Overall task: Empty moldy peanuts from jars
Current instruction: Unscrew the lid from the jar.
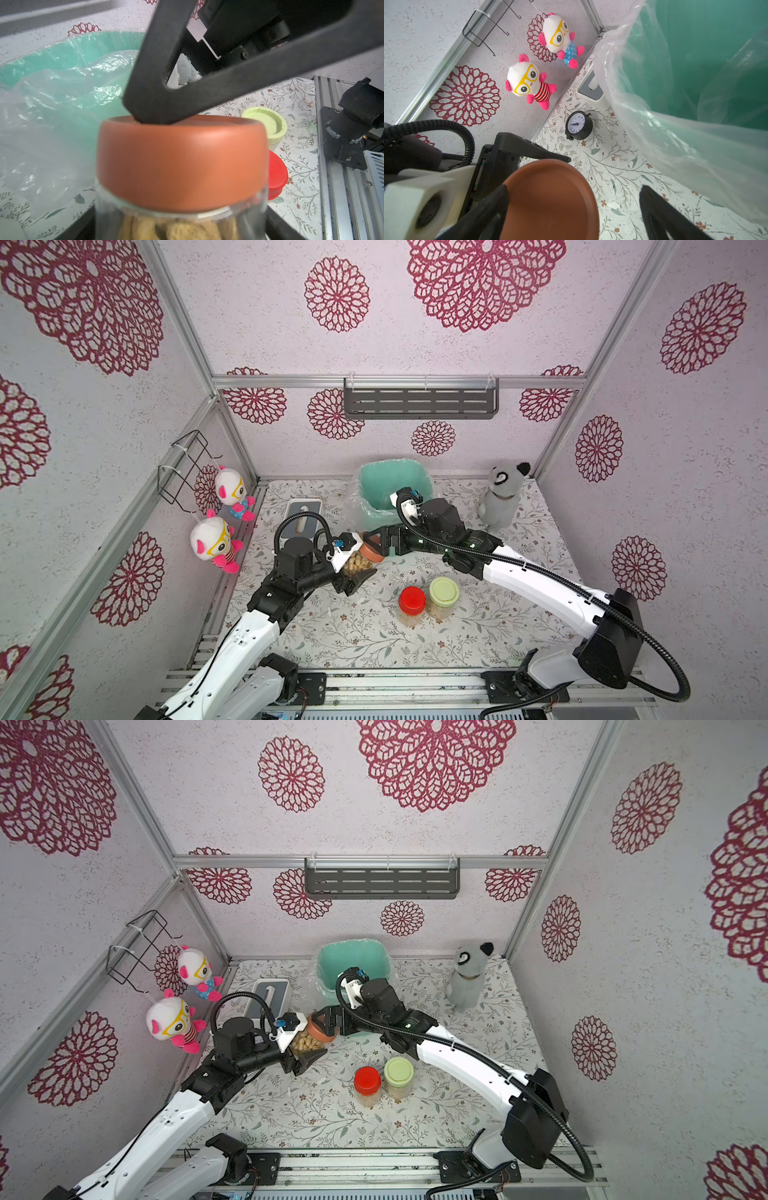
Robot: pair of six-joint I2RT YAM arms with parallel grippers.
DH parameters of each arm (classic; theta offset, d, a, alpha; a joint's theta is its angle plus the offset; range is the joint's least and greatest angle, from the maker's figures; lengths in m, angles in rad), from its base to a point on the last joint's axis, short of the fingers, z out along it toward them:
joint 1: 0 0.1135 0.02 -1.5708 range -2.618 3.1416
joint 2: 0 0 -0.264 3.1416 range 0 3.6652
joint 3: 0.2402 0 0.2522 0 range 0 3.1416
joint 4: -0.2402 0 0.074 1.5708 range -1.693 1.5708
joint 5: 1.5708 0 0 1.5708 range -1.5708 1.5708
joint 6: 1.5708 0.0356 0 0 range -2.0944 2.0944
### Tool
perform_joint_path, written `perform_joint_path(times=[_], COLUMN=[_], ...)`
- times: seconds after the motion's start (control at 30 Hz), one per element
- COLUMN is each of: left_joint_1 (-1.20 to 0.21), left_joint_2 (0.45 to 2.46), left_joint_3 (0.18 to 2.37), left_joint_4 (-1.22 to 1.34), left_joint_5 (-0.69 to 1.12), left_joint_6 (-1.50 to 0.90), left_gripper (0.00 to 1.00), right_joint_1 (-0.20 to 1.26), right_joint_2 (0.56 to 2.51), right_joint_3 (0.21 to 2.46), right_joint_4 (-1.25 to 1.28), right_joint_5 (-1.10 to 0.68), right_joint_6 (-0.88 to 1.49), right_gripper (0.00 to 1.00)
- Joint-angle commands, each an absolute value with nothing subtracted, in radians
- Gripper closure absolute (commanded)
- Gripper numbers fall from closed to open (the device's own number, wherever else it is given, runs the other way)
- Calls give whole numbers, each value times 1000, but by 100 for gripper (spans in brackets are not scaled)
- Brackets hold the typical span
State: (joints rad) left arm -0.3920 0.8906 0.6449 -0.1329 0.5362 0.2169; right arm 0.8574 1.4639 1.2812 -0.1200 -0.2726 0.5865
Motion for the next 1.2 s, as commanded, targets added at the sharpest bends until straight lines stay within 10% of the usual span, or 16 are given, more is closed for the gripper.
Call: perform_joint_path(times=[0.0, 1.17], left_joint_1=[-394, -395], left_joint_2=[881, 881], left_joint_3=[658, 670], left_joint_4=[-31, -35], left_joint_5=[557, 551], left_joint_6=[225, 221], left_gripper=[100, 100], right_joint_1=[865, 866], right_joint_2=[1462, 1488], right_joint_3=[1308, 1289], right_joint_4=[-68, -153], right_joint_5=[-334, -350], right_joint_6=[625, 646], right_gripper=[1, 1])
